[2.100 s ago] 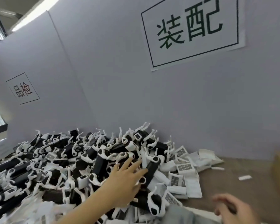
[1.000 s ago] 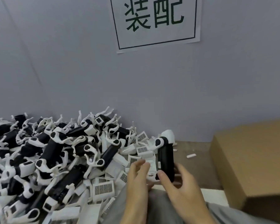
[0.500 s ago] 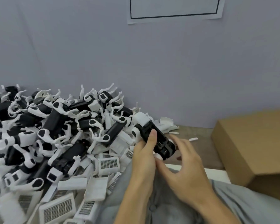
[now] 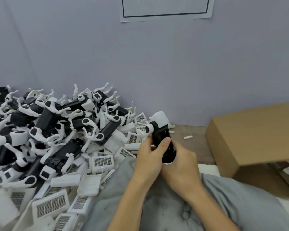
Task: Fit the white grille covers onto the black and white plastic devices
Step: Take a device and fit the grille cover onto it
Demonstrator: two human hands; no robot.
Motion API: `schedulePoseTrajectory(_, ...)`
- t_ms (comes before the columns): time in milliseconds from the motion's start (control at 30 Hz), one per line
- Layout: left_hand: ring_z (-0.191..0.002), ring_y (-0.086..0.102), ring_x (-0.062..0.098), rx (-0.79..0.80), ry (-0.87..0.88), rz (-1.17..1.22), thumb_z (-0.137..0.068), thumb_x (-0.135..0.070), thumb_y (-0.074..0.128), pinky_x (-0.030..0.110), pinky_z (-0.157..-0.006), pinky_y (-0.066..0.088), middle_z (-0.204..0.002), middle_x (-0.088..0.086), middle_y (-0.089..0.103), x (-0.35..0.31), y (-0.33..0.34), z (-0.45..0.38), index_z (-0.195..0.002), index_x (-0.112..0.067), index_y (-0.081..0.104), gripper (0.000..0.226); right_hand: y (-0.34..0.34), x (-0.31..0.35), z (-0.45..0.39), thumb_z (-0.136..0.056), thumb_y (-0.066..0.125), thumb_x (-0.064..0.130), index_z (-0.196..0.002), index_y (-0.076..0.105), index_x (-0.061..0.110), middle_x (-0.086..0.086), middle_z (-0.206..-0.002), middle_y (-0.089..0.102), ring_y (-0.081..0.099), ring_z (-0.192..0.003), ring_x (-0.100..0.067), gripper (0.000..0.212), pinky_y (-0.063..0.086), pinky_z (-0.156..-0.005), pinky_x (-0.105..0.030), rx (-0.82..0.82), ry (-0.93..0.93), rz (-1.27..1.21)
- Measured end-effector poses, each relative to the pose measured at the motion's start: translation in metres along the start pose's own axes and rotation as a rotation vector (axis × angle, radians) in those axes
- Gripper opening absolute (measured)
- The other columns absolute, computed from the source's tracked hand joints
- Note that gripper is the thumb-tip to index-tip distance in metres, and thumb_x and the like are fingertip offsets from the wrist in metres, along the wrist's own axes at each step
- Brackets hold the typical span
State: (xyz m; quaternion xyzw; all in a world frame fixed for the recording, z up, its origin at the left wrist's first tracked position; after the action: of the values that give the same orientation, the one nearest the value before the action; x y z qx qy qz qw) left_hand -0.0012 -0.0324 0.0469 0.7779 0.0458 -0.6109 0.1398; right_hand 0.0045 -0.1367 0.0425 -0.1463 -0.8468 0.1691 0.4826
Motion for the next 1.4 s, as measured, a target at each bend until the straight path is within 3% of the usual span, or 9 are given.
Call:
schedulePoseTrajectory(100, -0.083, 0.068, 0.017, -0.018, -0.001, -0.029, -0.094, -0.013, 0.065, 0.034, -0.079, 0.056, -0.086, 0.005, 0.073, -0.001, -0.003, -0.001, -0.099, -0.014, 0.068, 0.006, 0.000, 0.004, 0.000, -0.064, 0.064, 0.048, -0.090, 0.063, 0.059, 0.033, -0.083, 0.070, 0.065, -0.077, 0.011, 0.029, 0.044, -0.061, -0.005, 0.032, 0.011, -0.075)
schedulePoseTrajectory(333, -0.086, 0.070, 0.023, -0.093, 0.100, -0.223, -0.092, -0.011, 0.068, 0.027, -0.073, 0.056, -0.095, 0.011, 0.072, -0.004, -0.009, 0.004, -0.104, -0.012, 0.067, 0.012, 0.001, -0.001, 0.002, -0.079, 0.065, 0.020, -0.118, 0.057, 0.046, 0.031, -0.116, 0.064, 0.058, -0.113, 0.011, 0.047, 0.044, -0.088, -0.007, 0.151, 0.042, -0.230)
schedulePoseTrajectory(433, -0.087, 0.066, 0.002, -0.054, 0.229, -0.388, -0.091, -0.005, 0.066, 0.018, -0.076, 0.049, -0.092, -0.010, 0.072, -0.009, -0.008, 0.010, -0.097, -0.032, 0.064, 0.028, -0.010, -0.004, 0.001, -0.076, 0.059, 0.025, -0.140, 0.045, 0.032, 0.024, -0.137, 0.054, 0.046, -0.133, 0.003, 0.066, 0.043, -0.109, -0.030, 0.098, 0.106, -0.395)
schedulePoseTrajectory(567, -0.093, 0.061, -0.007, 0.066, 0.372, -0.596, -0.093, 0.000, 0.055, 0.008, -0.076, 0.042, -0.092, -0.023, 0.067, -0.010, 0.001, 0.019, -0.096, -0.038, 0.059, 0.038, -0.015, -0.003, 0.000, -0.081, 0.081, 0.008, -0.144, 0.040, 0.022, 0.005, -0.121, 0.069, 0.067, -0.111, -0.007, 0.076, 0.055, -0.090, -0.026, 0.066, 0.148, -0.625)
schedulePoseTrajectory(733, -0.112, 0.052, 0.008, 0.171, 0.391, -0.713, -0.093, -0.005, 0.056, 0.016, -0.094, 0.041, -0.119, -0.006, 0.057, -0.004, 0.005, 0.018, -0.132, -0.017, 0.056, 0.041, -0.024, -0.008, -0.009, -0.077, 0.084, 0.008, -0.120, 0.064, 0.013, -0.003, -0.099, 0.075, 0.073, -0.089, -0.011, 0.048, 0.057, -0.073, -0.020, -0.093, 0.161, -0.569)
schedulePoseTrajectory(967, -0.102, 0.059, 0.008, 0.174, 0.387, -0.629, -0.091, -0.009, 0.060, 0.026, -0.086, 0.048, -0.105, -0.015, 0.063, -0.002, 0.008, 0.014, -0.108, -0.036, 0.052, 0.033, -0.026, -0.017, -0.013, -0.080, 0.082, 0.028, -0.101, 0.073, 0.018, 0.004, -0.088, 0.076, 0.073, -0.083, -0.010, 0.025, 0.060, -0.074, -0.031, -0.276, 0.211, -0.462)
schedulePoseTrajectory(1100, -0.100, 0.049, 0.003, -0.002, 0.497, -0.697, -0.094, -0.013, 0.059, 0.013, -0.083, 0.039, -0.103, -0.021, 0.052, -0.011, 0.002, 0.013, -0.104, -0.038, 0.052, 0.028, -0.021, -0.010, -0.015, -0.078, 0.074, 0.041, -0.113, 0.065, 0.023, 0.016, -0.096, 0.075, 0.070, -0.092, -0.001, 0.040, 0.054, -0.072, -0.014, -0.161, 0.150, -0.605)
schedulePoseTrajectory(1267, -0.079, 0.063, 0.018, -0.380, -0.018, 0.071, -0.106, -0.021, 0.043, 0.031, -0.071, 0.049, -0.087, 0.000, 0.069, -0.009, -0.031, 0.003, -0.092, -0.020, 0.065, 0.026, 0.004, -0.015, -0.007, -0.095, 0.051, 0.047, -0.139, 0.048, 0.031, 0.023, -0.127, 0.059, 0.051, -0.117, 0.017, 0.047, 0.046, -0.101, -0.022, 0.078, 0.232, -0.507)
schedulePoseTrajectory(1400, -0.067, 0.061, 0.025, -0.176, -0.284, 0.666, -0.092, -0.044, 0.052, 0.031, -0.057, 0.048, -0.087, 0.013, 0.067, -0.008, -0.024, 0.002, -0.099, -0.012, 0.065, 0.035, 0.009, -0.015, -0.010, -0.103, 0.048, 0.021, -0.106, 0.070, 0.027, 0.010, -0.094, 0.076, 0.069, -0.091, -0.002, 0.022, 0.050, -0.075, -0.018, 0.124, 0.273, -0.463)
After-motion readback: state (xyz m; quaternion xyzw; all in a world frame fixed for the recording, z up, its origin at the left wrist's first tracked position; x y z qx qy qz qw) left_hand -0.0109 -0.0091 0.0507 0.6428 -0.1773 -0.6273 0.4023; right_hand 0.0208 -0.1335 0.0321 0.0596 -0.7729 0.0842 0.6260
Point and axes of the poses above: each hand's wrist, its own z-axis away from the middle knuckle, its own y-axis out of the palm, x = y × z, the point moved 5 cm from there along -z, towards the middle knuckle
